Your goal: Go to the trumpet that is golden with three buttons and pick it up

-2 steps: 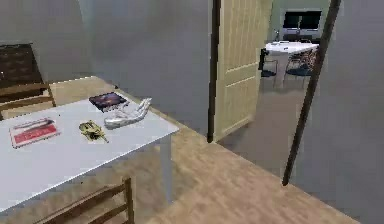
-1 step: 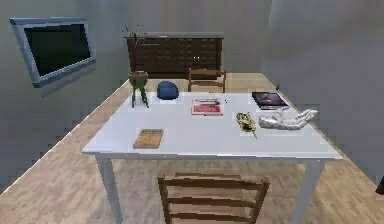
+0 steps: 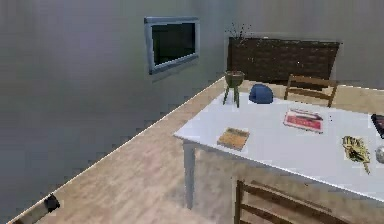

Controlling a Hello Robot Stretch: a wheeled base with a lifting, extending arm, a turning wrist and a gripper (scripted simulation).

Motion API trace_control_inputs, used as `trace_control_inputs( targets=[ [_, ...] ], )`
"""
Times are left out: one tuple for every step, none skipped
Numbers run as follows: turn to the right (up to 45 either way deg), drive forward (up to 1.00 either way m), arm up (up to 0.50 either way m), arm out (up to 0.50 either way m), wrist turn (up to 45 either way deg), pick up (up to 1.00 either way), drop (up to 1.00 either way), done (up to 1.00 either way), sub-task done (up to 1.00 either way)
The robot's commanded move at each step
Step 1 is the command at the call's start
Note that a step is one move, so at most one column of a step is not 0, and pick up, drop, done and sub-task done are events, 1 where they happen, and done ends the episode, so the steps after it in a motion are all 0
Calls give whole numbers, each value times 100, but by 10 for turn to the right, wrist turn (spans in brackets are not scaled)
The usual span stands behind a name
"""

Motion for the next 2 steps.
trace_control_inputs(
  targets=[
    [0,45,0,0,0,0,0,0,0],
    [30,0,0,0,0,0,0,0,0]
  ],
)
